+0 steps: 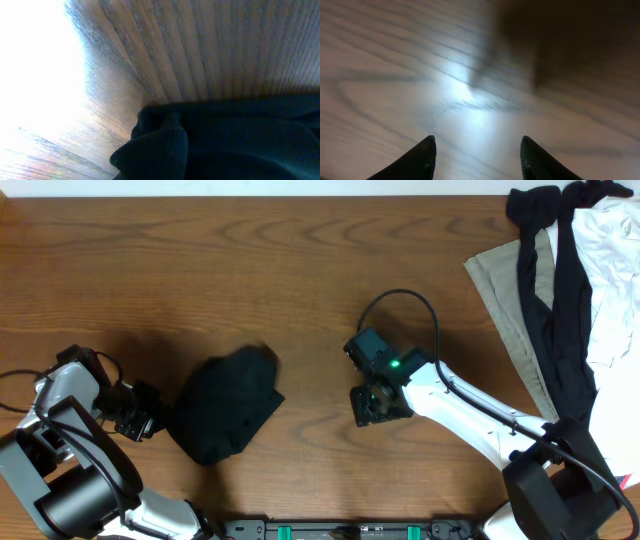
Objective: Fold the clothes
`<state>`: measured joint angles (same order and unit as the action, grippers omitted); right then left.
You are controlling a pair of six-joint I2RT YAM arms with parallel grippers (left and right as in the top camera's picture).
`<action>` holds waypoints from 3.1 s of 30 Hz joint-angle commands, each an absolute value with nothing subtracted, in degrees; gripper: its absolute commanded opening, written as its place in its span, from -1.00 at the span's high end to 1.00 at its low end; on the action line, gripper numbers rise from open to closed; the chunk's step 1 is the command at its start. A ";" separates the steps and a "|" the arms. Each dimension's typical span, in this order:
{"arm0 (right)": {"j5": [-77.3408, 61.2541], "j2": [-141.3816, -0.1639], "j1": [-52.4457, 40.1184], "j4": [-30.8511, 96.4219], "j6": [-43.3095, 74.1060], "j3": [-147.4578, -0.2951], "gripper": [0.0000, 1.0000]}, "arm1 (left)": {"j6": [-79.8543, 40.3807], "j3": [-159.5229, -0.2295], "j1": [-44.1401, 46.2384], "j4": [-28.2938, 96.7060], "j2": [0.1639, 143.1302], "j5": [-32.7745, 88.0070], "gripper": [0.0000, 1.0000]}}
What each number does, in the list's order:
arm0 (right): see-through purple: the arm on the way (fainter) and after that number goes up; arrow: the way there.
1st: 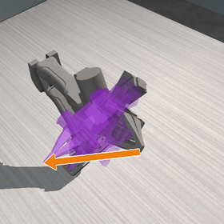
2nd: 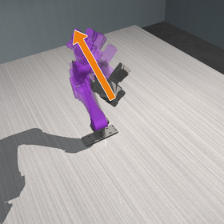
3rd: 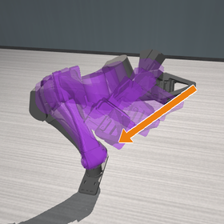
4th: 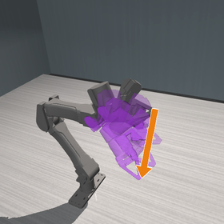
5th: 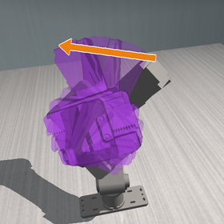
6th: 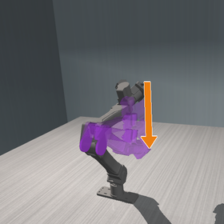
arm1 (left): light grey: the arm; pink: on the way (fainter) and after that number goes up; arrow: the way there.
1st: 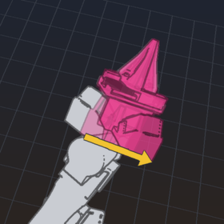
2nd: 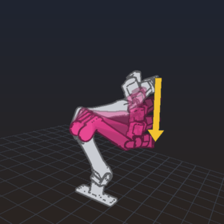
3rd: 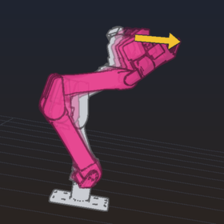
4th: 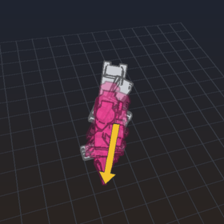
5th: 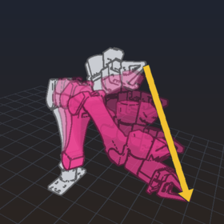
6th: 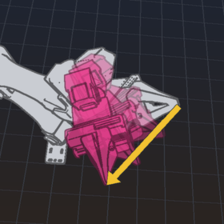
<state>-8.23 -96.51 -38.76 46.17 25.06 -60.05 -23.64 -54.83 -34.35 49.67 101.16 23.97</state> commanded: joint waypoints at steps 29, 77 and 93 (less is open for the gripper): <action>-48.23 -97.03 -47.42 12.88 17.26 -61.06 0.16 | -23.09 -54.81 -30.85 46.70 95.24 14.28 -0.96; -41.34 -126.82 -36.38 27.75 11.51 -81.84 0.06 | -21.21 -55.07 -30.76 55.02 78.32 14.28 -0.96; -48.16 -124.92 -47.70 34.02 15.44 -86.28 -0.06 | -20.34 -54.98 -30.76 54.57 78.35 14.26 -0.96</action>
<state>-46.59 -125.43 -46.57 35.16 13.23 -85.41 -21.96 -54.78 -30.89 54.26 78.63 14.76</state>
